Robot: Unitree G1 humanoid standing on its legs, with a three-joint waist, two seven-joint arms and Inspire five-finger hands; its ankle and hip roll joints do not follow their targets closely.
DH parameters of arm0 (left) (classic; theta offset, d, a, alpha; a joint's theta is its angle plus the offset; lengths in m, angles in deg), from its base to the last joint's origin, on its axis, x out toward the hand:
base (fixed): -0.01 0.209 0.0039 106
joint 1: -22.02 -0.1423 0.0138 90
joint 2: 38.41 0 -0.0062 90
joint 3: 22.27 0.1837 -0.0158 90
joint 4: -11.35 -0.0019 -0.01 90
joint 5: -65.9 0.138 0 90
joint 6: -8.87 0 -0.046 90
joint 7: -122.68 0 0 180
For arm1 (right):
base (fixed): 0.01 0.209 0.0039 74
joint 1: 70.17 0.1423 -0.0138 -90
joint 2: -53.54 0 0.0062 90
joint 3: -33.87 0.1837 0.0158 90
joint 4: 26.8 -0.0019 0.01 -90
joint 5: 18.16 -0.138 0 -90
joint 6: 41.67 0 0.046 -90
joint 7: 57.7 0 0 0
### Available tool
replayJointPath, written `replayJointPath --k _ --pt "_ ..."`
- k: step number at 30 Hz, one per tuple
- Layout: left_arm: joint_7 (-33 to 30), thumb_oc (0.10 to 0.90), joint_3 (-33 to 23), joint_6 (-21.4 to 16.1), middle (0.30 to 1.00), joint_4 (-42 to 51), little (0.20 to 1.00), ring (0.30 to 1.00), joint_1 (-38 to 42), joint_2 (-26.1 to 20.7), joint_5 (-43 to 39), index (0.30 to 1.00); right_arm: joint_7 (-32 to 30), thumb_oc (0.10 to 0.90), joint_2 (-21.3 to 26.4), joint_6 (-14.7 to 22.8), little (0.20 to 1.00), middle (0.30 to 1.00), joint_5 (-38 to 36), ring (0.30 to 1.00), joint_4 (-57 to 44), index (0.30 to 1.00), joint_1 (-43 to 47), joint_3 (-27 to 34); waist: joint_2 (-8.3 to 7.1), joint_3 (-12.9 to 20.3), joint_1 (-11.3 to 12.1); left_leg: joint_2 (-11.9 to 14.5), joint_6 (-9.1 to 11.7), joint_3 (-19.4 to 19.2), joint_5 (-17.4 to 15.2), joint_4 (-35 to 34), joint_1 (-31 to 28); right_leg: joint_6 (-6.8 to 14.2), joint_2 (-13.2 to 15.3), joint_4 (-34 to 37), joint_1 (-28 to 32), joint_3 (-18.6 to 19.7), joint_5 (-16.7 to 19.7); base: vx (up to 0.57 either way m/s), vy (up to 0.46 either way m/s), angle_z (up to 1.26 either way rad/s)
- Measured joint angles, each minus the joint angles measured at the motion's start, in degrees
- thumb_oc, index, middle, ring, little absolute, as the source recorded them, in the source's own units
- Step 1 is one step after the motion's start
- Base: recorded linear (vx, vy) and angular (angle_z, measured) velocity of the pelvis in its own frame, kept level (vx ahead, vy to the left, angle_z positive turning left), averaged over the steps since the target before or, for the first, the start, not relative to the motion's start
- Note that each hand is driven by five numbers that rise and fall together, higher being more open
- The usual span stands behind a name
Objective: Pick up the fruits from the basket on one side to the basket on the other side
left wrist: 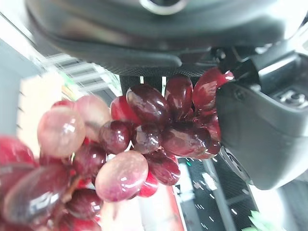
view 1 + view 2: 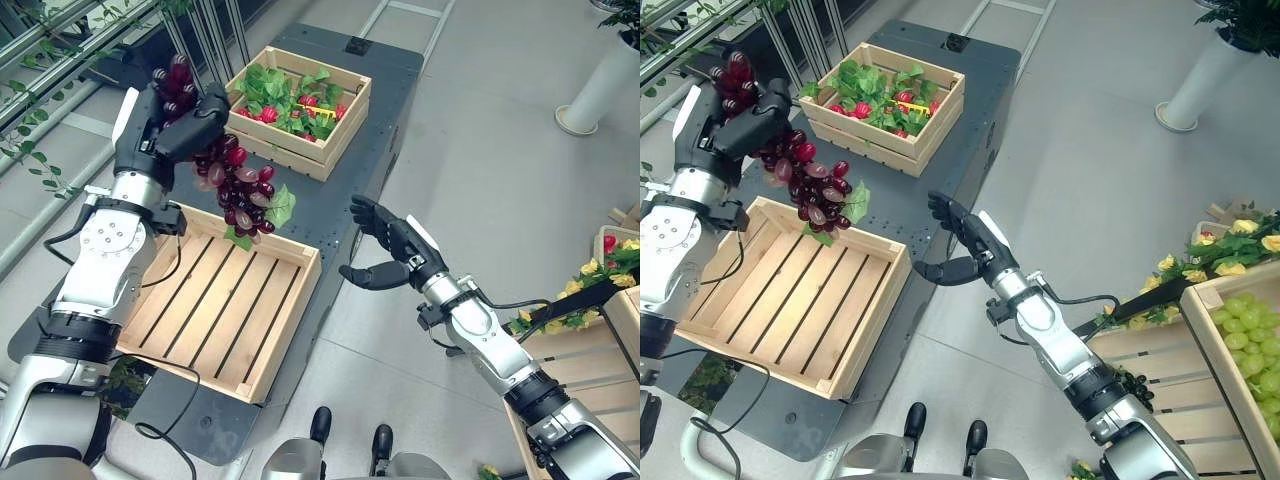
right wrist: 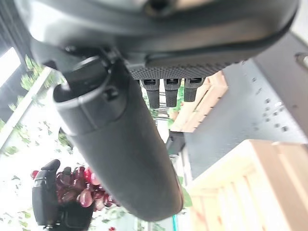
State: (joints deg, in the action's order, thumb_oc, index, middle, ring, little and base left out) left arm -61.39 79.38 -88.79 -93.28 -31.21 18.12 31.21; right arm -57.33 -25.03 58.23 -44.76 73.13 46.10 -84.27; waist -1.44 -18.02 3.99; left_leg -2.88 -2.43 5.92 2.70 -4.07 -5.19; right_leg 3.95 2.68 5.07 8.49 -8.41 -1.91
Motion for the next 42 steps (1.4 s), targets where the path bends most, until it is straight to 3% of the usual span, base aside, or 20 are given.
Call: replayJointPath --k 5,10,18,23,33,42 --pt "1.3 0.400 3.5 1.7 0.300 1.4 0.300 0.300 4.5 1.8 0.0 0.300 1.1 0.800 -1.3 -2.5 0.900 0.900 -4.0 0.900 0.0 0.900 4.0 0.8 0.25 0.2 -1.1 0.0 0.0 -0.1 0.0 0.0 -0.2 0.1 0.1 0.0 0.0 0.5 0.3 -0.01 0.000 -0.05" --pt "2.3 0.400 3.8 1.9 0.300 5.3 0.300 0.300 4.6 4.8 -0.1 0.300 2.1 0.800 -1.4 -4.8 0.900 0.900 -9.8 0.900 0.0 0.900 4.6 1.7 0.34 0.2 -1.9 0.0 0.0 -1.5 0.0 -0.5 -1.2 0.2 0.2 0.0 0.3 1.5 0.3 0.01 0.014 -0.11" --pt "4.6 0.400 4.5 3.9 0.300 7.7 0.300 0.300 4.7 8.0 -2.3 0.300 2.5 0.800 -1.4 -8.9 0.900 0.900 -12.5 0.900 1.6 0.900 8.0 3.6 0.34 0.2 -4.0 0.2 0.0 -1.7 0.0 -0.7 -2.3 0.3 0.1 0.0 1.0 1.8 0.5 0.00 0.005 -0.05" --pt "5.3 0.400 5.8 4.6 0.300 12.4 0.300 0.300 4.8 8.2 -2.4 0.300 3.5 0.800 -1.5 -10.7 0.900 0.900 -17.2 0.900 1.6 0.900 8.5 4.7 0.35 0.2 -4.0 0.2 0.0 -1.9 0.0 -0.7 -2.3 0.2 0.1 0.0 1.0 1.8 0.6 0.00 0.000 0.00" --pt "7.1 0.400 6.6 5.7 0.300 14.4 0.300 0.300 9.9 8.3 -4.6 0.300 3.5 0.800 -2.3 -10.8 0.900 0.900 -17.3 0.900 1.6 0.900 10.1 4.9 0.36 0.2 -4.0 0.2 0.0 -2.1 0.0 -0.7 -2.4 0.2 0.1 0.0 1.1 2.0 0.6 0.00 0.000 0.00" --pt "7.5 0.400 8.3 7.2 0.300 17.2 0.300 0.300 10.2 10.1 -4.6 0.300 6.8 0.800 -4.1 -12.7 0.900 0.900 -25.5 0.900 1.6 0.900 10.4 4.7 0.38 0.2 -3.4 0.2 0.0 -2.4 0.0 -0.7 -2.5 0.2 0.1 0.0 1.1 2.1 0.6 0.00 0.000 0.00"
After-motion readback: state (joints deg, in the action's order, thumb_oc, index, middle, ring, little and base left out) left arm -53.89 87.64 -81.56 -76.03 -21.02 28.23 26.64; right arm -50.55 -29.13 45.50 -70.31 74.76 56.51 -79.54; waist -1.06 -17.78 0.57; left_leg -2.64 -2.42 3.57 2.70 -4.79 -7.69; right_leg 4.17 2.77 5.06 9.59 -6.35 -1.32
